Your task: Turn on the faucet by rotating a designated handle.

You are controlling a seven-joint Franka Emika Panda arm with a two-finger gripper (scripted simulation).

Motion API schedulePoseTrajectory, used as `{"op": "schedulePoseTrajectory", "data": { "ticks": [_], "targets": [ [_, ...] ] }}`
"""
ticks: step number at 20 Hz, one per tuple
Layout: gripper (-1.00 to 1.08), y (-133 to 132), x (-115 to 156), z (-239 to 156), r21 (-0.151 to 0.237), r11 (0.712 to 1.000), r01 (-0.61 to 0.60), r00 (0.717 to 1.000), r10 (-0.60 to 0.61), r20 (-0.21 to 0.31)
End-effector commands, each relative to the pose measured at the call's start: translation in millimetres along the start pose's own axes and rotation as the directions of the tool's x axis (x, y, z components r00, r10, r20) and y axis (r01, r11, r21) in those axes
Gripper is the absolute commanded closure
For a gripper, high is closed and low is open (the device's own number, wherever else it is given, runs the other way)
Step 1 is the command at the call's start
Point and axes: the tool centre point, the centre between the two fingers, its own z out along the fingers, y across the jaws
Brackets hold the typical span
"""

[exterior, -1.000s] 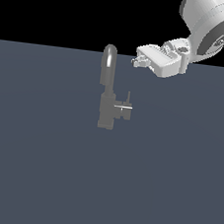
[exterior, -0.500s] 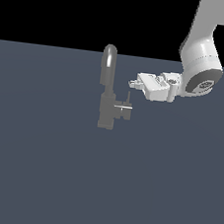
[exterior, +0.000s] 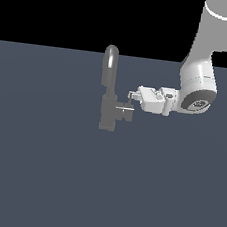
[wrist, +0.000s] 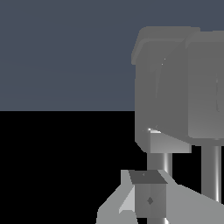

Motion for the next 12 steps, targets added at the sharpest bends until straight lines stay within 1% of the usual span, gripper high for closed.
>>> {"op": "schedulePoseTrajectory", "data": {
  "ticks": [1,6,12],
  "targets": [
    [1.08,-0.7,1.5,0.8,0.005,1.000,-0.003,1.000,0.003,0.005],
    [1.08,-0.5,1.3,0.9,0.004,1.000,-0.003,1.000,0.003,0.004],
    [1.08,12.4,-1.8,1.1,0.004,1.000,-0.003,1.000,0.003,0.004]
  ]
}}
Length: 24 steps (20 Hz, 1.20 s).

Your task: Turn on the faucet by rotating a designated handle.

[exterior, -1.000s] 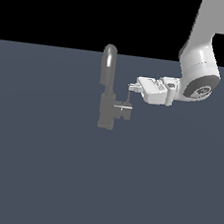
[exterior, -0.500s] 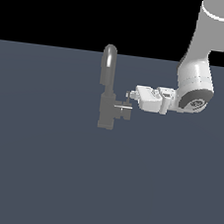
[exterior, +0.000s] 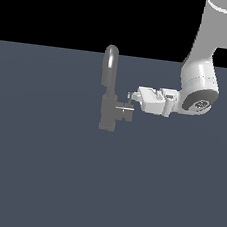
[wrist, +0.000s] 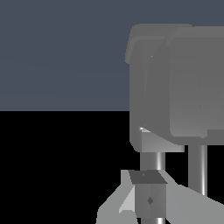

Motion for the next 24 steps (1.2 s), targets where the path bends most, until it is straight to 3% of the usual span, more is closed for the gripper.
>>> {"op": "schedulePoseTrajectory", "data": {
  "ticks": [1,15,17,24],
  "targets": [
    [1.08,5.6,-1.4,0.0,0.000,1.000,0.000,1.000,0.000,0.000],
    [1.08,39.7,-9.6,0.0,0.000,1.000,0.000,1.000,0.000,0.000],
    [1.08,32.9,-11.9,0.2,0.006,1.000,0.011,1.000,-0.011,-0.004],
    [1.08,57.0,1.2,0.2,0.003,1.000,0.007,1.000,-0.007,-0.002]
  ]
}}
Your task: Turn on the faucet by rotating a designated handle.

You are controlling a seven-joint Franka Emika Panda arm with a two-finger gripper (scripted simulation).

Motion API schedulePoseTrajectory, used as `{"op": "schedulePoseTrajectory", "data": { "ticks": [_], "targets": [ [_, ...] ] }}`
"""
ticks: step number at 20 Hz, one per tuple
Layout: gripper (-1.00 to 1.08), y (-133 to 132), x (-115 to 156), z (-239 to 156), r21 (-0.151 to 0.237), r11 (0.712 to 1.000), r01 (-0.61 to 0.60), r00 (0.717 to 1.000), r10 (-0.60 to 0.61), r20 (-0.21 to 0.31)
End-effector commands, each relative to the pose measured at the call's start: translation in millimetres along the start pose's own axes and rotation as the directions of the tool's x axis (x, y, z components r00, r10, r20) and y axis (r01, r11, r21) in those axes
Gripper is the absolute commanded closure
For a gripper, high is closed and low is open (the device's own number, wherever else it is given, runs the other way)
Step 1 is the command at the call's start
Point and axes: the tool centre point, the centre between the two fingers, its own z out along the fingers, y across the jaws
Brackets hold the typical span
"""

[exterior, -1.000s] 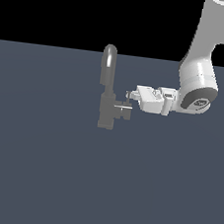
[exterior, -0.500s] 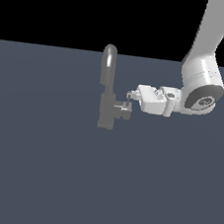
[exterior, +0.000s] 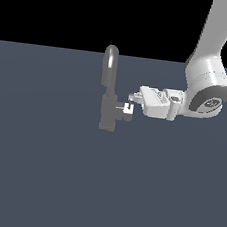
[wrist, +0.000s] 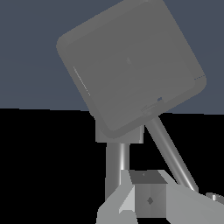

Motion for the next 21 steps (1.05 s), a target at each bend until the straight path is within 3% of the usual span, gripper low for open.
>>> {"op": "schedulePoseTrajectory", "data": {
  "ticks": [1,8,10,21],
  "targets": [
    [1.08,16.2,12.6,-0.3,-0.005,1.000,-0.023,1.000,0.023,0.005],
    [1.08,42.9,26.1,-0.5,-0.008,1.000,-0.028,1.000,0.028,0.007],
    [1.08,28.8,10.3,-0.1,-0.005,1.000,0.006,1.000,-0.006,0.003],
    [1.08,57.3,79.6,-0.2,-0.008,1.000,-0.028,1.000,0.028,0.007]
  ]
}}
